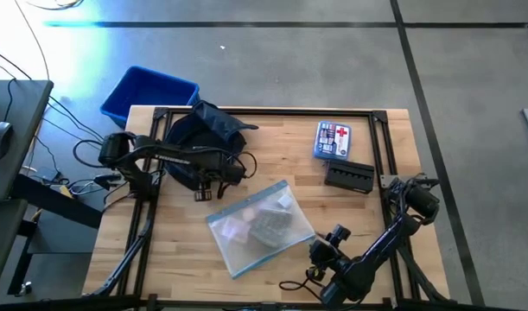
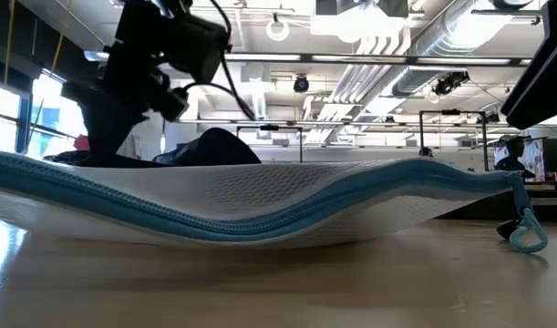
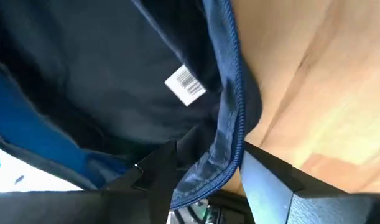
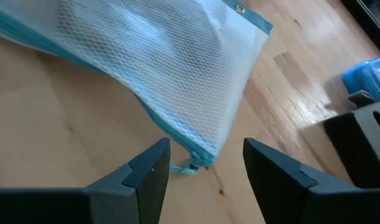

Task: Unpack backpack
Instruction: Put the transparent zip bag into the black backpack

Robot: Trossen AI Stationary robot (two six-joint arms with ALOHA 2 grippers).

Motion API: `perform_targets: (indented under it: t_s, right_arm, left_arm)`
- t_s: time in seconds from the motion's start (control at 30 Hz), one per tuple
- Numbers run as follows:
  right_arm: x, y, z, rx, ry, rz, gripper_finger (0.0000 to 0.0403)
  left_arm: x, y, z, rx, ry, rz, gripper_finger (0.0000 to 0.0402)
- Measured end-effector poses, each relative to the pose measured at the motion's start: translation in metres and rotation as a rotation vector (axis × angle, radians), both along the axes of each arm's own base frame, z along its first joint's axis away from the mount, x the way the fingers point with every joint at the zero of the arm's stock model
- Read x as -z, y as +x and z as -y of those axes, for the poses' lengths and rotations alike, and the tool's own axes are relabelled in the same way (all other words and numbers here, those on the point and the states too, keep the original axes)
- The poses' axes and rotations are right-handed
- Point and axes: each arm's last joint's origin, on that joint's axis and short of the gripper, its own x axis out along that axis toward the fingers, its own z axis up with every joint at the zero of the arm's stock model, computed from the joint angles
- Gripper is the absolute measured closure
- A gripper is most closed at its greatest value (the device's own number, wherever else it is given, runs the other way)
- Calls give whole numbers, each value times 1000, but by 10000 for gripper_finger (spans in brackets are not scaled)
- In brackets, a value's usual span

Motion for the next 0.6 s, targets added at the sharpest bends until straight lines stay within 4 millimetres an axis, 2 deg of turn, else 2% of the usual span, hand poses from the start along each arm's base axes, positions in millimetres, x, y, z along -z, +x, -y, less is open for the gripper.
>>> perform_targets:
  t_s: [0.17,0.23,0.33,0.4,0.6]
  right_arm:
    - [0,1,-1,-12,6,3,213]
    - [0,1,-1,-17,2,-3,213]
    - [0,2,0,-20,-2,-5,213]
    - [0,3,1,-16,-4,-5,213]
    - [0,7,5,-8,-7,-6,213]
  left_arm:
    - [21,-7,-3,39,4,-9,258]
    - [27,-9,-2,41,3,-4,282]
    - [31,-8,6,40,-21,23,348]
    - [29,-3,15,43,-38,68,386]
    - [14,32,44,87,-68,384,393]
